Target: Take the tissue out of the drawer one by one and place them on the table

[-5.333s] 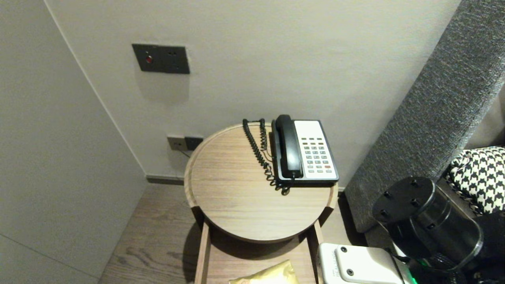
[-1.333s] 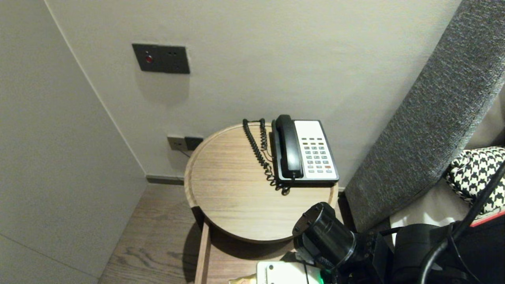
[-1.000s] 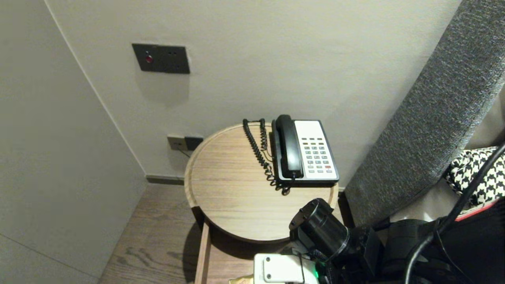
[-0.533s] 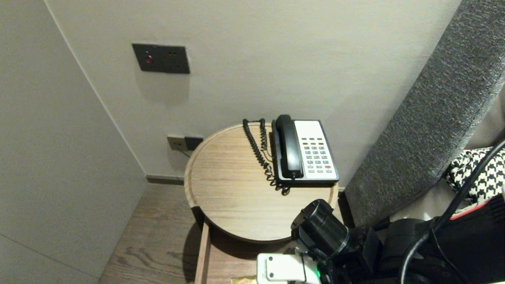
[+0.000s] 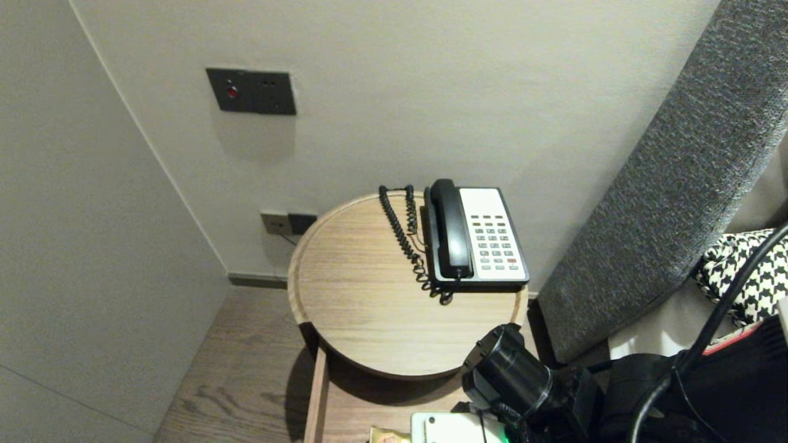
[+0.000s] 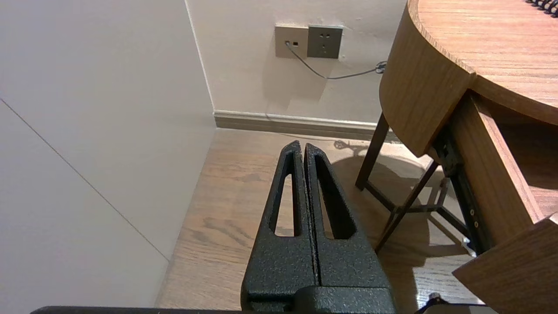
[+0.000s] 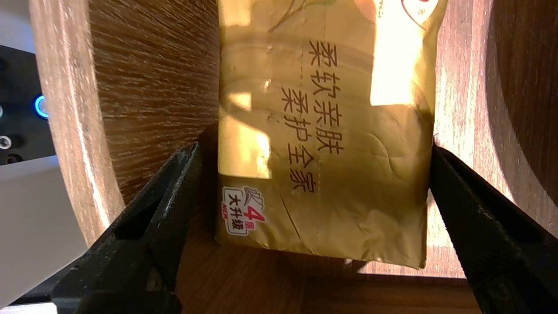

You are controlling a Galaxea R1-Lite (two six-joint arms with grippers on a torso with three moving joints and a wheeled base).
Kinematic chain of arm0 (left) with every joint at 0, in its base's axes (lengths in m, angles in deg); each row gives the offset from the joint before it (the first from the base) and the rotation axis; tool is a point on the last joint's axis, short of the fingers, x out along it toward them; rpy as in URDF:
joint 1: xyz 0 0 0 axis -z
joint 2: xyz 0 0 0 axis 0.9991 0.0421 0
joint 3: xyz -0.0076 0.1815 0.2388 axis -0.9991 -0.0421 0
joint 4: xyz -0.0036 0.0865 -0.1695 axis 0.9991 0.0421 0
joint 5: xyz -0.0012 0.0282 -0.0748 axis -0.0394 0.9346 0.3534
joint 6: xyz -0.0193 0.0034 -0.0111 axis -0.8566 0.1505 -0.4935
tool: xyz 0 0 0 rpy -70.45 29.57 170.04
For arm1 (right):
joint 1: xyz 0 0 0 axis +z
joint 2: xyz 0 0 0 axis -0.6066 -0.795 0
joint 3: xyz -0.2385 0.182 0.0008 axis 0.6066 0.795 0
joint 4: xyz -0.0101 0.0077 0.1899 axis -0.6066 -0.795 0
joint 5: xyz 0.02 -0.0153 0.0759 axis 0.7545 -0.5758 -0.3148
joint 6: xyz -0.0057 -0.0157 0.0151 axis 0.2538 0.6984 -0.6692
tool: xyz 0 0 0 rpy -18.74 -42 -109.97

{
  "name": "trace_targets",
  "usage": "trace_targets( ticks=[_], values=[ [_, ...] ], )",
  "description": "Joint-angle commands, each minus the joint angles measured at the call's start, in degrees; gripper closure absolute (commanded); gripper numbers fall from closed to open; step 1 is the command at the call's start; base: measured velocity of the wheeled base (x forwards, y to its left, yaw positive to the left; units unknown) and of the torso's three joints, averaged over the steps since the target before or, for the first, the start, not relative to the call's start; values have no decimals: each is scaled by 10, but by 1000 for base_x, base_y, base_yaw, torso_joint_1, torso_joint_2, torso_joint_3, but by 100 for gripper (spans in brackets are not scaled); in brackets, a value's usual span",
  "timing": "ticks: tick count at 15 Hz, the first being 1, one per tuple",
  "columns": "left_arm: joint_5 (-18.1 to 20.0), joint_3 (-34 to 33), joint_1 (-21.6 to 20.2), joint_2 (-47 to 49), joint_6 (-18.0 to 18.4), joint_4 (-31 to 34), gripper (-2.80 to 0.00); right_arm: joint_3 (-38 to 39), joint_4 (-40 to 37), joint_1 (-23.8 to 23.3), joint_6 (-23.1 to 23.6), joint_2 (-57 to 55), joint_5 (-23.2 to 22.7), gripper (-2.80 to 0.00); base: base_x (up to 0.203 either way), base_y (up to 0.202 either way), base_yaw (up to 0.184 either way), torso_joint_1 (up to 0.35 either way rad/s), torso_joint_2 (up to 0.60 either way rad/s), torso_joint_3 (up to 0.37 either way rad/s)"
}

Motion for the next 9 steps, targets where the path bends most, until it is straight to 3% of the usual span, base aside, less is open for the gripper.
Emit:
trace_targets(
  ticks=[1,9],
  values=[
    [0,0,0,0,0,0,0,9,-1,-1,3,2,0,-280,0,0,0,0,0,0],
    [1,0,-1,0,0,0,0,-1,1,-1,3,-18,0,-280,0,0,0,0,0,0]
  ],
)
